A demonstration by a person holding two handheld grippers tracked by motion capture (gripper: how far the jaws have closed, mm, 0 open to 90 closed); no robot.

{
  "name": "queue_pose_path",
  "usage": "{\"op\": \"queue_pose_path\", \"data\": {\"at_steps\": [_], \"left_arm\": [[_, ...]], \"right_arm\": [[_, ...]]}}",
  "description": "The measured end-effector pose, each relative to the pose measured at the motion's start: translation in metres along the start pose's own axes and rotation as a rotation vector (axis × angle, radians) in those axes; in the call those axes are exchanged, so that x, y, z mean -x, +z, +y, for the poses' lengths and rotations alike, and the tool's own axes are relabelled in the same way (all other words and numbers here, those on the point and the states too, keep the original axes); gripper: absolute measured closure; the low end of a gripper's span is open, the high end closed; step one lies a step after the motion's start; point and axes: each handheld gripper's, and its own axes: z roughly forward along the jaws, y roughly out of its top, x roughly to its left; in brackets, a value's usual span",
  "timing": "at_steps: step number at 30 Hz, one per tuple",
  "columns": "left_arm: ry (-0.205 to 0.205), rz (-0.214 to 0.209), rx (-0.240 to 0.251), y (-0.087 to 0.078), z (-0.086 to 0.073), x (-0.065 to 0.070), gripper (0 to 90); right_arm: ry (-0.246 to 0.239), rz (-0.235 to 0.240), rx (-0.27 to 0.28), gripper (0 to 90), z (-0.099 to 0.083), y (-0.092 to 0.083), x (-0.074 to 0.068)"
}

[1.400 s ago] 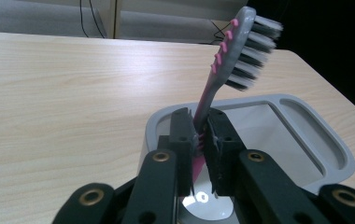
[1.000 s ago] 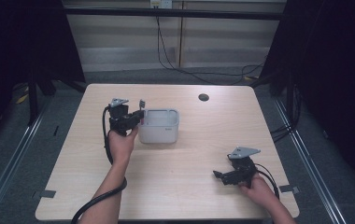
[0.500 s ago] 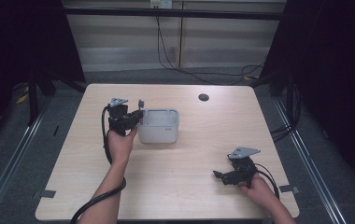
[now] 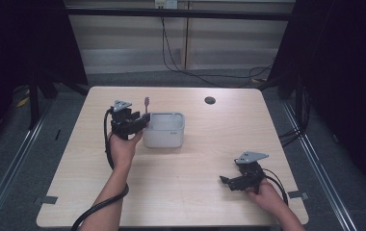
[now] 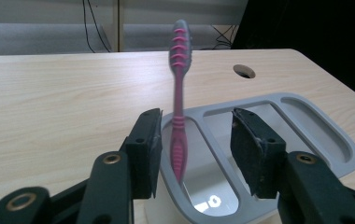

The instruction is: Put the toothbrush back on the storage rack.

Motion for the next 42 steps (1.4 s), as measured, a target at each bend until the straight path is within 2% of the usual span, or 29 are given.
{"op": "queue_pose_path", "data": {"at_steps": [12,16,26,31,33,42], "left_arm": [[0.006,0.023,0.007,-0.004,0.002,-0.005,44.6],[-0.007,0.016,-0.001,-0.005,0.002,-0.007,42.2],[-0.008,0.027,-0.006,-0.009,-0.001,-0.015,35.9],[-0.023,0.015,-0.018,-0.009,-0.001,-0.018,32.8],[-0.013,0.019,-0.015,-0.01,-0.002,-0.019,32.4],[-0.026,0.015,-0.009,-0.016,-0.001,-0.024,30.0]], "right_arm": [[0.002,0.0,-0.001,8.8,0.0,0.0,0.0],[-0.002,0.0,0.001,8.8,0.0,0.0,0.0],[0.001,0.0,-0.001,8.8,0.0,0.0,0.0],[0.0,0.0,0.0,8.8,0.0,0.0,0.0],[-0.002,0.0,0.0,8.8,0.0,0.0,0.0],[0.005,-0.001,-0.003,8.8,0.0,0.0,0.0]]}}
